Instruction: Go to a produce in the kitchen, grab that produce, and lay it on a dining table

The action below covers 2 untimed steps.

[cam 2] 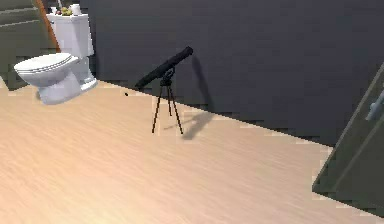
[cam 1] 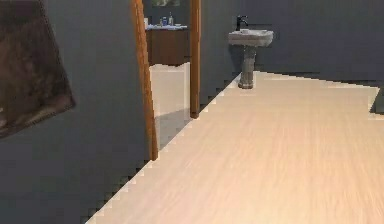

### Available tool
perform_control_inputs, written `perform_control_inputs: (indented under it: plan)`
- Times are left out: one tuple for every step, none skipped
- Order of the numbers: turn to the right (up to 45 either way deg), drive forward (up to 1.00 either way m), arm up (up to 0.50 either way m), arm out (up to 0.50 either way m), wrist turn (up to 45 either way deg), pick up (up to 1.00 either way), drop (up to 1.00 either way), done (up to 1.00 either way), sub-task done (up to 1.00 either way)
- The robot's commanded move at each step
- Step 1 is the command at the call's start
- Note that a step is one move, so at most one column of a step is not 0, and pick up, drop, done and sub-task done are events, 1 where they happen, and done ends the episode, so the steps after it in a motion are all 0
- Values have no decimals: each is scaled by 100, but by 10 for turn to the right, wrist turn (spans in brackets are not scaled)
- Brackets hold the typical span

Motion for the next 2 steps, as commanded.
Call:
perform_control_inputs:
  plan:
    - [0,100,0,0,0,0,0,0,0]
    - [0,70,0,0,0,0,0,0,0]
